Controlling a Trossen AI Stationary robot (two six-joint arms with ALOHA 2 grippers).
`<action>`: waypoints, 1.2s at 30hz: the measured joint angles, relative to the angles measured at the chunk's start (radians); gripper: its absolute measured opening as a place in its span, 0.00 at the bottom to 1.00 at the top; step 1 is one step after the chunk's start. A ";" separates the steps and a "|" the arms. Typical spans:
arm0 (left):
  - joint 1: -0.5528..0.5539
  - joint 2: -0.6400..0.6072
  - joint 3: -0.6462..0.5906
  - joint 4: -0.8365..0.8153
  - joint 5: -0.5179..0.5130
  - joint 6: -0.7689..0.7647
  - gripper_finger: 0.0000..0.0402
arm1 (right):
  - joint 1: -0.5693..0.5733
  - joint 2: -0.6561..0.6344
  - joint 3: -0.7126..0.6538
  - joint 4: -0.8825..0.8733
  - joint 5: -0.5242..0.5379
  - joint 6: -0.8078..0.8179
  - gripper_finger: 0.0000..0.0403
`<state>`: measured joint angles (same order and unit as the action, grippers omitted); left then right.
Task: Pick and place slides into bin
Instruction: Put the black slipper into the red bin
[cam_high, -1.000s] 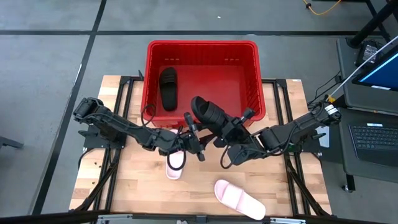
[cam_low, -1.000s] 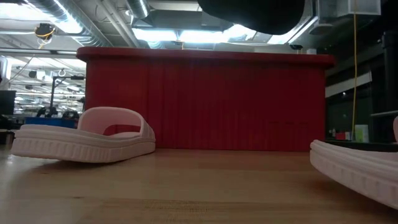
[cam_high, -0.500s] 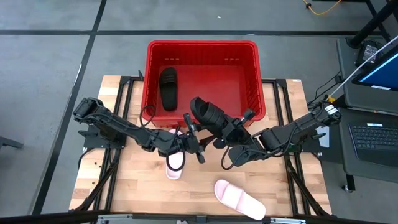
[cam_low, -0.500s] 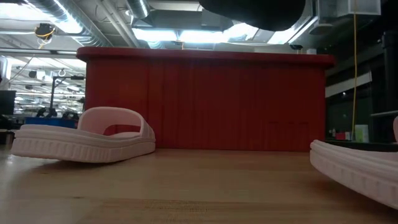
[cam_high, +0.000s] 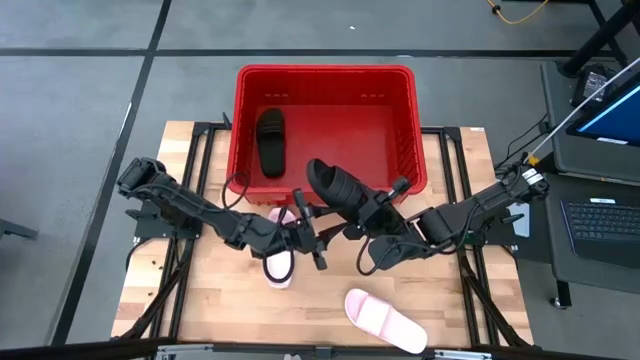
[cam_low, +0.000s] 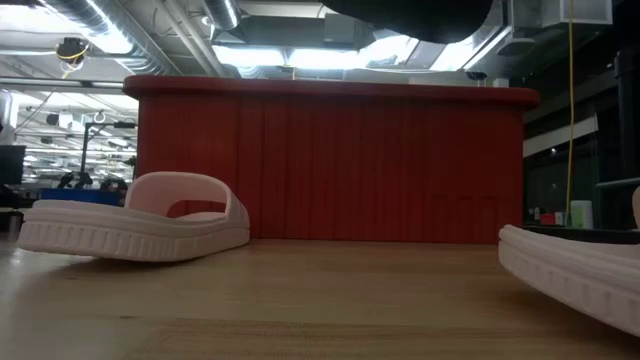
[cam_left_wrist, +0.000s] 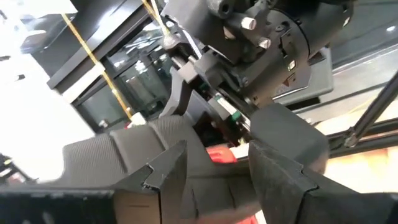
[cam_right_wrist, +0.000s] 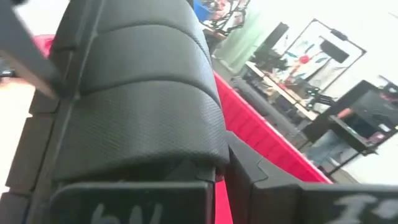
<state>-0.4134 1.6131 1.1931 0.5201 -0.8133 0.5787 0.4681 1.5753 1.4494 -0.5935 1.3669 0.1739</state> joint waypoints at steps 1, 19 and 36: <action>-0.007 0.000 0.000 0.000 -0.016 0.004 0.41 | 0.000 0.000 0.000 0.000 0.001 0.000 0.04; 0.009 -0.003 0.000 -0.004 0.067 -0.057 0.41 | -0.007 -0.002 -0.001 0.001 0.016 -0.010 0.04; 0.044 0.002 -0.001 -0.045 0.072 -0.076 0.41 | -0.012 0.001 -0.001 0.013 0.011 -0.020 0.04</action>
<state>-0.3691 1.6150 1.1923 0.4752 -0.7409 0.5025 0.4564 1.5764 1.4487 -0.5806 1.3779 0.1535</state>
